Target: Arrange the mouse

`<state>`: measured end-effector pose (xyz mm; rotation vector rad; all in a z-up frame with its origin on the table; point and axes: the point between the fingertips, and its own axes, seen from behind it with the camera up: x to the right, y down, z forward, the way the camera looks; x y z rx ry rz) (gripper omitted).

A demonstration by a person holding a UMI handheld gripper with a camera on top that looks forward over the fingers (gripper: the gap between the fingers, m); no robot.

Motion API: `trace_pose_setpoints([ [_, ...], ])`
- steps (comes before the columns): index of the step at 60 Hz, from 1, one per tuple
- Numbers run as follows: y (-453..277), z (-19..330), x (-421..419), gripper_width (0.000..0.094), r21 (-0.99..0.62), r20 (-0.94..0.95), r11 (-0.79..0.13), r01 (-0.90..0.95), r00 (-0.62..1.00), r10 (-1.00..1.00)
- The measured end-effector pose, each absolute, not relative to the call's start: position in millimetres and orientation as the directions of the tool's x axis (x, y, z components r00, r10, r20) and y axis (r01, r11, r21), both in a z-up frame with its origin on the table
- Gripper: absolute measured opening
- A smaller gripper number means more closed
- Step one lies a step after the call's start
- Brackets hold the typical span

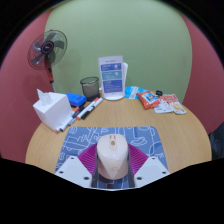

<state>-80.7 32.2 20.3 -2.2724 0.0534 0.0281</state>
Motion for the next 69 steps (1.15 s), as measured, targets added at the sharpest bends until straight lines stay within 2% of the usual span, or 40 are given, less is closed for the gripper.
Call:
trace_pose_setpoints([
  [6, 29.6, -3.5, -78.7, 0.0474, -0.741, -0.013, -0.671, -0.033, 0.999, -0.034],
  [11, 24.6, -6.1, -79.1, 0.0545, -0.732, -0.001, -0.681, -0.016, 1.000, -0.021],
  [14, 20.0, -0.3, -77.2, 0.0690, -0.730, 0.016, -0.683, -0.005, 1.000, -0.025],
  [16, 15.3, 8.9, -77.9, 0.0835, -0.732, 0.025, -0.681, 0.002, 0.999, -0.024],
  [17, 13.2, 13.6, -79.1, 0.0869, -0.736, 0.027, -0.677, 0.003, 0.999, -0.024],
  [20, 5.1, 32.7, -80.3, 0.0827, -0.750, 0.035, -0.661, 0.007, 0.999, -0.029],
  [33, -70.9, 127.5, -98.0, 0.0840, -0.790, 0.070, -0.612, 0.034, 0.997, -0.035],
  [41, -130.5, 166.6, -113.7, 0.0842, -0.808, 0.069, -0.588, 0.041, 0.997, -0.026],
  [56, -228.3, 201.9, -127.0, 0.0840, -0.829, 0.088, -0.556, 0.058, 0.996, -0.028],
  [69, -268.0, 216.7, -130.6, 0.0839, -0.841, 0.089, -0.539, 0.054, 0.995, -0.040],
])
